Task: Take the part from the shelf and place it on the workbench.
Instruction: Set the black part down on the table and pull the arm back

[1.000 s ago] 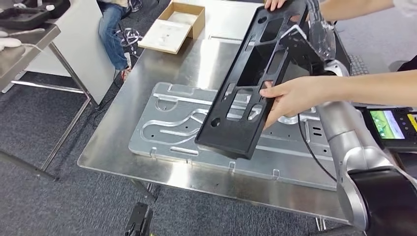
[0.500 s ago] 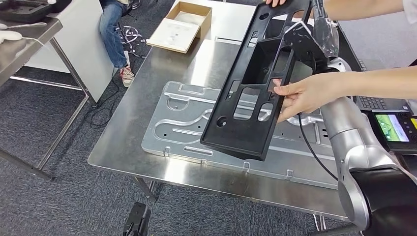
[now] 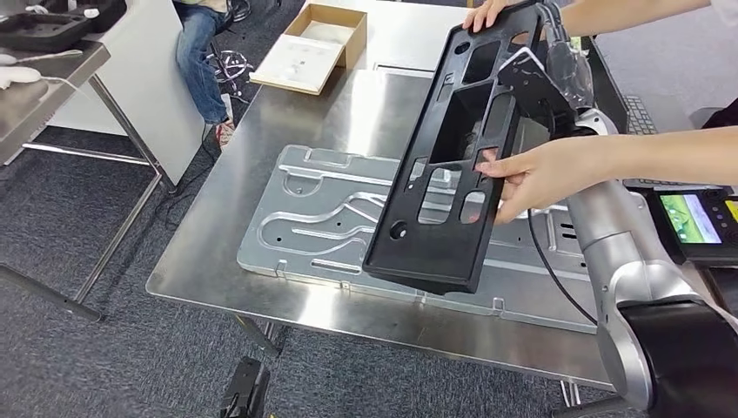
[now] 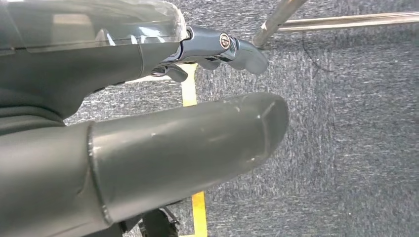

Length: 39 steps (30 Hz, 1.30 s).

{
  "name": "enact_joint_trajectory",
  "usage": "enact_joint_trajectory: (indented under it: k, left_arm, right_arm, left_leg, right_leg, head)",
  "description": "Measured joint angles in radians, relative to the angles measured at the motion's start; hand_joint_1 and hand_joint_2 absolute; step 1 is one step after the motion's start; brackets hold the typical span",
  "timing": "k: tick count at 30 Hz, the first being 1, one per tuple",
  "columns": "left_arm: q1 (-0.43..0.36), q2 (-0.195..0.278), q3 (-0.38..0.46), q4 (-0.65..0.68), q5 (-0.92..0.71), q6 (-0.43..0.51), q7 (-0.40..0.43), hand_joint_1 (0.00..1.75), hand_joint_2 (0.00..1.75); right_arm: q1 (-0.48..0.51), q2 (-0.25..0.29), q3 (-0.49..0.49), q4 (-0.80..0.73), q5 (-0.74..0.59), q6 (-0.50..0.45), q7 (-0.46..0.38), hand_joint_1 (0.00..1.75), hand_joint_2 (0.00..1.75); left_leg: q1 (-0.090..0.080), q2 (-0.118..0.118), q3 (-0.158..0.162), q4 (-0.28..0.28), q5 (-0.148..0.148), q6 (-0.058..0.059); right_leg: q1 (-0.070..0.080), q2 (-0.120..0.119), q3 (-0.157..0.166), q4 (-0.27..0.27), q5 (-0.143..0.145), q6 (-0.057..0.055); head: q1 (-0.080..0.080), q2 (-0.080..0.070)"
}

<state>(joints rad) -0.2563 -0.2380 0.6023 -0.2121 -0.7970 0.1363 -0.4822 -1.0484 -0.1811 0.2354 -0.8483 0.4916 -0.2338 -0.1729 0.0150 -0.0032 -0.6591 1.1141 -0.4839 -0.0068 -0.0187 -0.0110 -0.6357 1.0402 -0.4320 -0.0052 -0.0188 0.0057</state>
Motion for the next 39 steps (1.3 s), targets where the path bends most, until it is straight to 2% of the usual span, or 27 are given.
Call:
enact_joint_trajectory:
  k: [2,3,4,5,6,8,10,12,14,15,17,18,19,20,21,22,23,24,26,28,30,33,34,35,36,38,39]
  left_arm:
    - [0.001,0.0,0.0,0.0,0.0,0.0,0.0,0.0,0.0]
    - [0.003,0.001,0.0,0.0,-0.001,0.0,0.0,0.0,0.0]
    - [0.004,0.001,0.0,0.0,-0.001,0.0,0.0,0.0,0.0]
    - [0.005,0.001,0.0,0.0,-0.001,0.0,0.0,0.0,0.0]
    - [0.005,0.001,0.0,0.0,-0.001,0.0,0.0,0.0,0.0]
    - [0.003,0.002,0.0,0.0,-0.001,0.001,0.0,0.0,0.0]
    - [0.002,0.004,0.0,0.0,-0.001,0.001,0.0,0.0,0.0]
    - [0.002,0.004,0.0,0.0,-0.001,0.001,0.0,0.0,0.0]
    - [0.0,0.004,0.0,0.0,-0.001,0.001,-0.001,0.0,0.0]
    - [-0.002,0.003,0.0,0.0,-0.001,0.0,-0.001,0.0,0.0]
    - [-0.003,0.003,0.0,0.0,-0.001,0.0,-0.001,0.0,0.0]
    - [-0.002,0.003,0.0,0.0,-0.001,0.0,-0.001,0.0,0.0]
    - [-0.001,0.003,0.0,0.0,-0.001,0.0,-0.001,0.0,0.0]
    - [0.0,0.003,0.0,0.0,-0.001,0.0,0.0,0.0,0.0]
    - [0.0,0.003,0.0,0.0,-0.001,0.0,-0.001,0.0,0.0]
    - [0.0,0.003,0.0,0.0,-0.001,0.0,-0.001,0.0,0.0]
    - [-0.001,0.003,0.0,0.0,-0.001,0.0,-0.001,0.0,0.0]
    - [-0.002,0.003,0.0,0.0,-0.001,0.0,-0.001,0.0,0.0]
    - [-0.003,0.004,0.0,0.0,-0.001,0.0,-0.001,0.0,0.0]
    - [-0.003,0.004,0.0,0.0,-0.001,0.0,-0.001,0.0,0.0]
    - [-0.004,0.004,0.0,0.0,-0.001,0.0,-0.001,0.0,0.0]
    - [-0.003,0.004,0.0,0.0,-0.001,0.0,-0.002,0.0,0.0]
    - [-0.002,0.005,0.0,0.0,-0.001,0.0,-0.002,0.0,0.0]
    - [-0.002,0.005,0.0,0.0,-0.001,0.0,-0.002,0.0,0.0]
    - [-0.002,0.005,0.0,0.0,-0.001,0.0,-0.002,0.0,0.0]
    - [-0.004,0.007,0.0,0.0,-0.002,0.0,-0.002,0.0,0.0]
    - [-0.005,0.008,0.0,0.0,-0.002,0.0,-0.002,0.0,0.0]
  right_arm:
    - [0.004,0.0,0.0,0.0,0.0,0.0,0.0,0.0,0.0]
    - [0.008,0.001,0.0,0.0,0.0,0.0,0.0,0.0,0.0]
    - [0.012,0.001,0.0,0.0,0.0,0.0,0.0,0.0,0.0]
    - [0.015,0.001,0.0,0.0,0.0,0.0,0.0,0.0,0.0]
    - [0.017,0.001,0.0,0.0,0.0,0.0,0.0,0.0,0.0]
    - [0.018,0.0,0.0,-0.001,0.0,0.0,0.0,0.0,0.0]
    - [0.019,0.0,0.0,-0.002,0.0,0.0,0.0,0.0,0.0]
    - [0.021,-0.001,0.0,-0.002,0.0,0.0,0.0,0.0,0.0]
    - [0.022,-0.001,0.0,-0.005,-0.001,0.0,-0.001,0.0,0.0]
    - [0.022,-0.002,-0.001,-0.006,-0.001,0.0,-0.002,0.0,0.0]
    - [0.023,-0.004,-0.001,-0.007,-0.001,0.0,-0.002,0.0,0.0]
    - [0.025,-0.004,-0.001,-0.006,-0.001,0.0,-0.002,0.0,0.0]
    - [0.027,-0.004,-0.001,-0.006,-0.001,0.0,-0.001,0.0,0.0]
    - [0.029,-0.004,-0.001,-0.005,-0.001,0.0,-0.001,0.0,0.0]
    - [0.029,-0.004,-0.002,-0.005,-0.001,0.0,-0.001,0.0,0.0]
    - [0.029,-0.004,-0.002,-0.005,-0.001,0.0,-0.001,0.0,0.0]
    - [0.028,-0.004,-0.002,-0.005,-0.001,0.0,-0.001,0.0,0.44]
    - [0.027,-0.004,-0.002,-0.005,-0.001,0.0,-0.001,0.0,0.87]
    - [0.027,-0.005,-0.004,-0.005,-0.001,-0.001,-0.001,0.0,1.75]
    - [0.029,-0.005,-0.004,-0.006,-0.001,-0.002,0.0,0.0,1.75]
    - [0.029,-0.005,-0.004,-0.007,-0.001,-0.004,-0.002,0.0,1.75]
    - [0.029,-0.005,-0.004,-0.007,-0.001,-0.006,-0.004,0.0,1.75]
    - [0.03,-0.005,-0.004,-0.007,-0.001,-0.007,-0.004,0.0,1.75]
    - [0.031,-0.005,-0.004,-0.006,-0.001,-0.008,-0.005,0.0,1.75]
    - [0.031,-0.005,-0.004,-0.006,-0.001,-0.009,-0.006,0.0,1.75]
    - [0.03,-0.005,-0.004,-0.006,-0.001,-0.013,-0.008,0.0,1.75]
    - [0.029,-0.005,-0.004,-0.006,-0.001,-0.015,-0.009,0.0,1.75]
  left_leg:
    - [0.0,0.0,-0.052,0.124,-0.062,-0.005]
    - [0.0,0.0,-0.077,0.179,-0.081,-0.006]
    - [0.0,0.0,-0.088,0.205,-0.083,-0.006]
    - [0.0,0.0,-0.08,0.192,-0.065,-0.005]
    - [-0.001,0.0,-0.055,0.141,-0.032,-0.001]
    - [-0.004,-0.001,0.01,0.006,0.024,0.011]
    - [-0.008,-0.001,0.041,-0.062,0.038,0.02]
    - [-0.009,0.001,0.045,-0.074,0.041,0.026]
    - [-0.004,0.004,0.051,-0.092,0.052,0.037]
    - [-0.001,0.005,0.054,-0.1,0.058,0.042]
    - [0.0,0.006,0.054,-0.104,0.062,0.047]
    - [0.001,0.006,0.054,-0.103,0.062,0.047]
    - [0.001,0.006,0.054,-0.101,0.061,0.046]
    - [0.003,0.006,0.053,-0.099,0.059,0.043]
    - [0.005,0.006,0.053,-0.095,0.057,0.039]
    - [0.007,0.006,0.053,-0.09,0.053,0.033]
    - [0.008,0.006,0.051,-0.084,0.049,0.026]
    - [0.008,0.006,0.048,-0.08,0.046,0.02]
    - [0.005,0.006,0.045,-0.078,0.045,0.008]
    - [0.007,0.006,0.045,-0.078,0.043,-0.001]
    - [0.009,0.006,0.026,-0.033,0.01,-0.007]
    - [0.007,0.006,-0.058,0.154,-0.079,-0.006]
    - [0.005,0.006,-0.078,0.197,-0.088,-0.003]
    - [0.002,0.006,-0.08,0.201,-0.077,0.003]
    - [-0.002,0.005,-0.066,0.17,-0.05,0.013]
    - [-0.015,0.004,-0.006,0.042,0.015,0.042]
    - [-0.02,0.004,0.021,-0.014,0.033,0.054]
  right_leg:
    - [0.003,-0.001,0.001,-0.001,0.001,-0.006]
    - [0.005,0.0,0.0,-0.001,0.001,-0.006]
    - [0.006,0.001,0.0,0.0,0.001,-0.006]
    - [0.007,0.003,0.0,0.002,0.001,-0.006]
    - [0.007,0.006,0.0,0.004,0.001,-0.006]
    - [0.009,0.011,-0.002,0.008,-0.001,-0.004]
    - [0.01,0.014,-0.007,0.009,0.001,0.004]
    - [0.01,0.017,-0.01,0.004,0.007,0.014]
    - [0.008,0.017,-0.016,0.017,-0.006,0.024]
    - [0.007,0.017,-0.029,0.048,-0.027,0.029]
    - [0.001,0.016,-0.08,0.161,-0.087,0.04]
    - [-0.003,0.016,-0.106,0.218,-0.108,0.046]
    - [-0.006,0.016,-0.122,0.25,-0.112,0.05]
    - [-0.01,0.015,-0.121,0.246,-0.098,0.055]
    - [-0.014,0.014,-0.1,0.204,-0.067,0.059]
    - [-0.018,0.011,-0.069,0.139,-0.036,0.064]
    - [-0.018,0.01,-0.039,0.078,-0.014,0.065]
    - [-0.017,0.01,-0.018,0.035,-0.002,0.062]
    - [-0.01,0.013,-0.01,0.014,-0.005,0.045]
    - [-0.009,0.014,-0.012,0.014,-0.003,0.026]
    - [-0.009,0.014,-0.011,0.011,0.0,0.009]
    - [0.0,0.013,-0.011,0.01,0.0,-0.005]
    - [0.005,0.014,-0.011,0.011,-0.001,-0.007]
    - [0.009,0.016,-0.01,0.011,-0.001,-0.009]
    - [0.014,0.018,-0.008,0.012,-0.002,-0.01]
    - [0.023,0.021,-0.004,0.012,-0.004,-0.013]
    - [0.025,0.022,-0.004,0.012,-0.004,-0.013]
  head:
    - [0.0,0.0]
    - [0.0,0.0]
    - [0.0,0.0]
    - [0.0,0.0]
    - [0.0,0.0]
    - [0.0,0.0]
    - [0.0,0.0]
    - [0.0,0.0]
    - [0.001,0.0]
    - [0.001,0.0]
    - [0.001,0.0]
    - [0.001,0.0]
    - [0.001,0.0]
    - [0.001,0.0]
    - [0.001,0.0]
    - [0.001,0.0]
    - [0.001,0.0]
    - [0.001,0.0]
    - [0.001,0.0]
    - [0.001,0.0]
    - [0.001,0.0]
    - [0.001,0.0]
    - [0.001,0.0]
    - [0.001,0.0]
    - [0.001,0.0]
    - [0.001,0.0]
    - [0.001,0.0]
